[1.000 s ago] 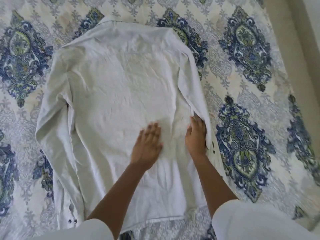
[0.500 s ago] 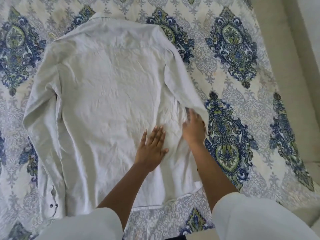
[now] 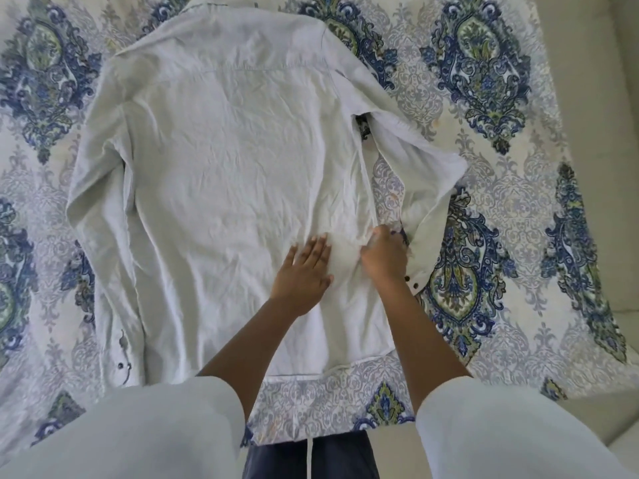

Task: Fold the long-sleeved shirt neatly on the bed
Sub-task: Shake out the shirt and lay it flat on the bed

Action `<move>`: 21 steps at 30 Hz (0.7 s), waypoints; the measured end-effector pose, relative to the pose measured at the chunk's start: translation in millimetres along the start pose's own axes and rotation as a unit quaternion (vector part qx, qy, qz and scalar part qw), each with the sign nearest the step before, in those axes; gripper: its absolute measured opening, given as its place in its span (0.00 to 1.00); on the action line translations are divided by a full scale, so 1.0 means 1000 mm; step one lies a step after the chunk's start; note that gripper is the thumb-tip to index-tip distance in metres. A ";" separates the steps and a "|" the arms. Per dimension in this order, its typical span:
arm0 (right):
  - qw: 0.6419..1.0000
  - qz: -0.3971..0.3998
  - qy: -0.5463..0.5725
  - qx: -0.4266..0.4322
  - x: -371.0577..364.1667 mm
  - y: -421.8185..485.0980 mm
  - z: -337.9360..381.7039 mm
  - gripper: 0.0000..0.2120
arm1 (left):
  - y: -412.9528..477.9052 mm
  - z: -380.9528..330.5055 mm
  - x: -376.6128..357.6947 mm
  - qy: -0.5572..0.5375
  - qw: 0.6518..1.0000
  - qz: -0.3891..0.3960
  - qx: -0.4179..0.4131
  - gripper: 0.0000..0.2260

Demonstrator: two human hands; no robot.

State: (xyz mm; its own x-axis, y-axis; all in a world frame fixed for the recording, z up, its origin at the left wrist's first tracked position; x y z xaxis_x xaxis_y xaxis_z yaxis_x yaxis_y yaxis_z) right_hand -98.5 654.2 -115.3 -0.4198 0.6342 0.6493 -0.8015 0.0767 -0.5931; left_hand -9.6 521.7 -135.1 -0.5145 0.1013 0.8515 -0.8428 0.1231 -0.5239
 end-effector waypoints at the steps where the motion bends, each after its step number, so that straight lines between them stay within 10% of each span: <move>1: 0.999 -0.015 -0.028 -0.038 -0.001 -0.002 -0.003 0.23 | -0.010 0.000 -0.006 0.006 1.000 -0.007 0.004 0.27; 7: 0.981 0.007 -0.149 -0.127 0.016 -0.014 -0.041 0.15 | -0.041 -0.004 -0.022 -0.028 0.999 -0.014 0.017 0.29; 21: 0.991 0.032 0.039 -0.127 0.011 -0.057 -0.086 0.27 | -0.110 -0.030 -0.076 0.051 0.995 -0.049 -0.076 0.39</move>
State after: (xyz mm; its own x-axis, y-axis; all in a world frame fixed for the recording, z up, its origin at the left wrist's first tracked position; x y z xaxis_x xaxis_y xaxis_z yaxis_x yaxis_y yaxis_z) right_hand -20.3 722.8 -115.4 -0.4246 0.7010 0.5730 -0.6366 0.2189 -0.7395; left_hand 127.0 529.9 -142.5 -0.4050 0.1803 0.8964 -0.8511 0.2840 -0.4416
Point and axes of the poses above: each hand's wrist, its own y-axis towards the middle knuckle, its own x-axis out of the back of the hand, z = x × y, the point moved 1 cm from there along y, towards the middle knuckle, and after that the axes turned 14 degrees about y, right-handed, at the moved point
